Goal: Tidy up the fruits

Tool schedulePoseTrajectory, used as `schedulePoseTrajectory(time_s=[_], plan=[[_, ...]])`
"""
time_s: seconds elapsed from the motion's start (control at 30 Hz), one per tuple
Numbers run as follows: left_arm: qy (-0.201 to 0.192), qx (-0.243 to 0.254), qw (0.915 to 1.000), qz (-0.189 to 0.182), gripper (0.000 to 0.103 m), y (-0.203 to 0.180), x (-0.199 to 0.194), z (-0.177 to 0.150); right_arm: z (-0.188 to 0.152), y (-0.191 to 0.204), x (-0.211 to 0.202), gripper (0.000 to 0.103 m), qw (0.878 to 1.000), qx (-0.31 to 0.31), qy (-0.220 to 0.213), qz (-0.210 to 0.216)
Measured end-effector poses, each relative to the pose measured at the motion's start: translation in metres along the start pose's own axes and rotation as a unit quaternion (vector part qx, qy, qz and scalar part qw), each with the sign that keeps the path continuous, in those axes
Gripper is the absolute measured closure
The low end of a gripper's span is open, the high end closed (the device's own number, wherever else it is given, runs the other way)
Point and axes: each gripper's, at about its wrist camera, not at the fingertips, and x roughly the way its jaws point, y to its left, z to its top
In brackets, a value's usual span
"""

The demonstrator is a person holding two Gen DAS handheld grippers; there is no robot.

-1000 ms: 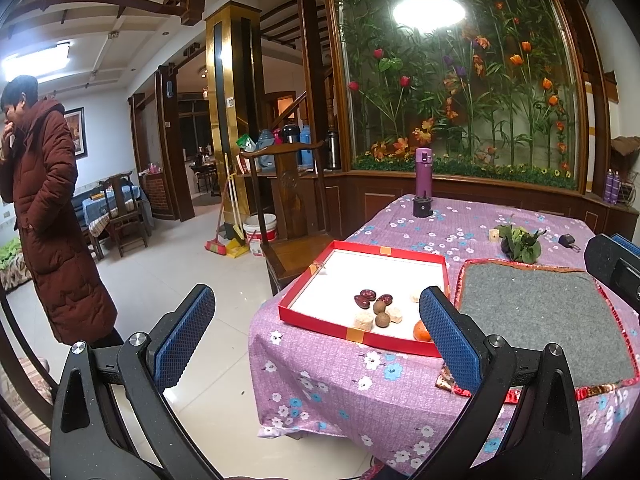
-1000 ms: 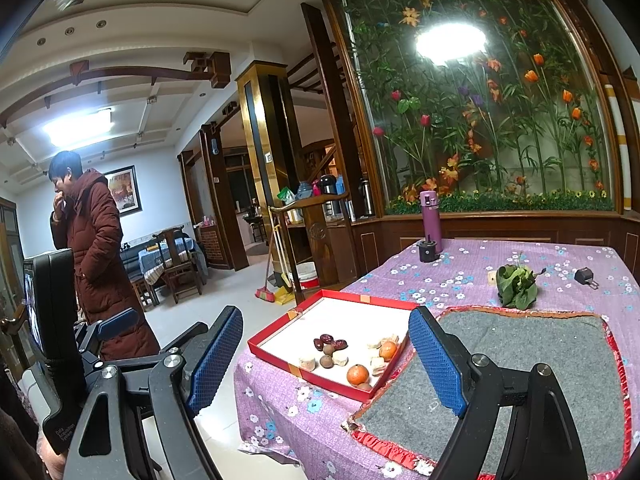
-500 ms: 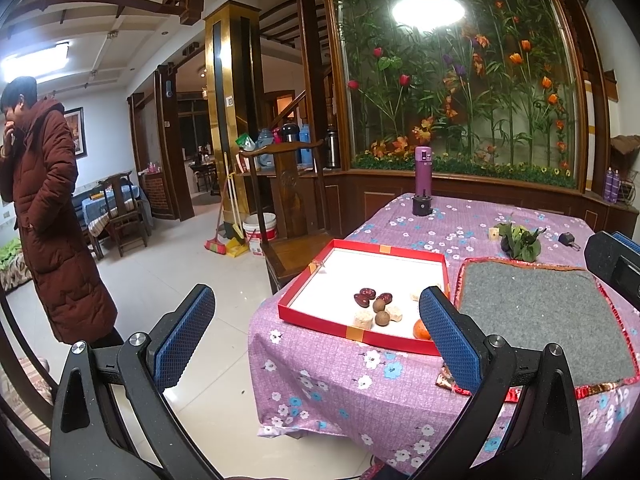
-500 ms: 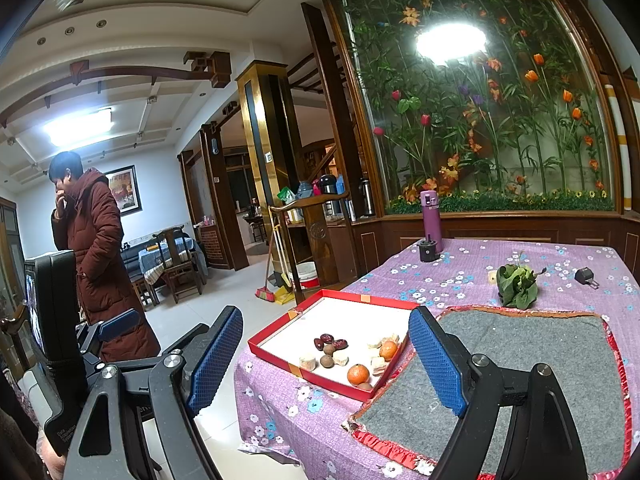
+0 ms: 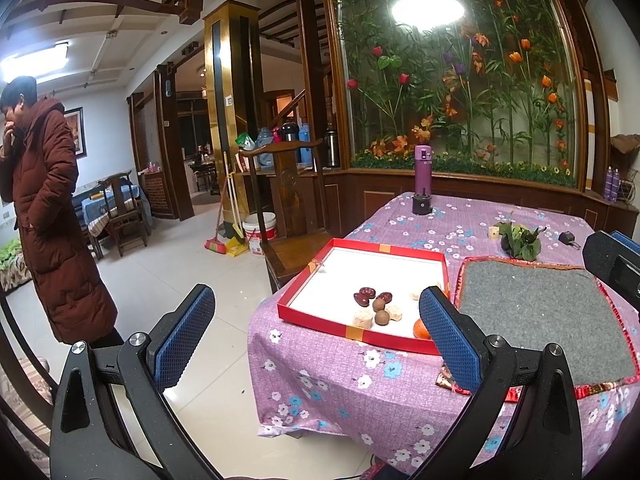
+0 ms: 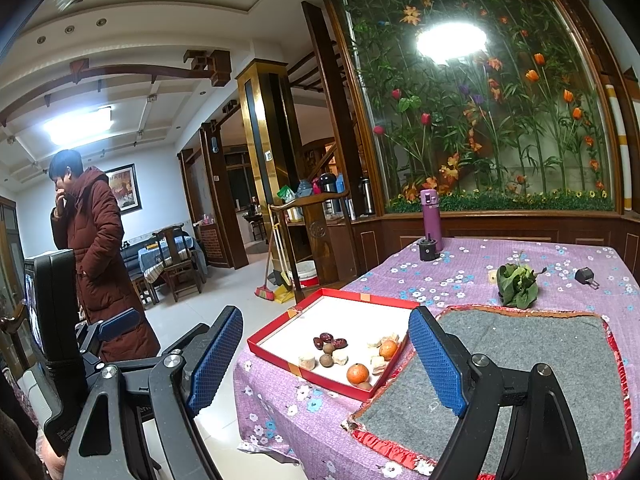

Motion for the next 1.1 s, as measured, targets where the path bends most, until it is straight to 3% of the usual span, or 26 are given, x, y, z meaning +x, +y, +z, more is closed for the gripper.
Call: schedulePoseTrajectory(time_s=[0.47, 0.83, 1.1], plan=[[0.01, -0.007, 0.9997, 0.021, 0.0, 0.014, 0.014, -0.002, 0.002, -0.001, 0.031, 0.019, 0.999, 0.019, 0.021, 0.023], [0.025, -0.038, 0.9939, 0.101, 0.0, 0.053, 0.02, 0.008, 0.022, 0.012, 0.09, 0.02, 0.994, 0.046, 0.061, 0.082], [0.026, -0.031, 0.9906, 0.131, 0.0, 0.044, 0.02, 0.019, 0.023, -0.008, 0.1, 0.02, 0.989, 0.075, 0.074, 0.101]])
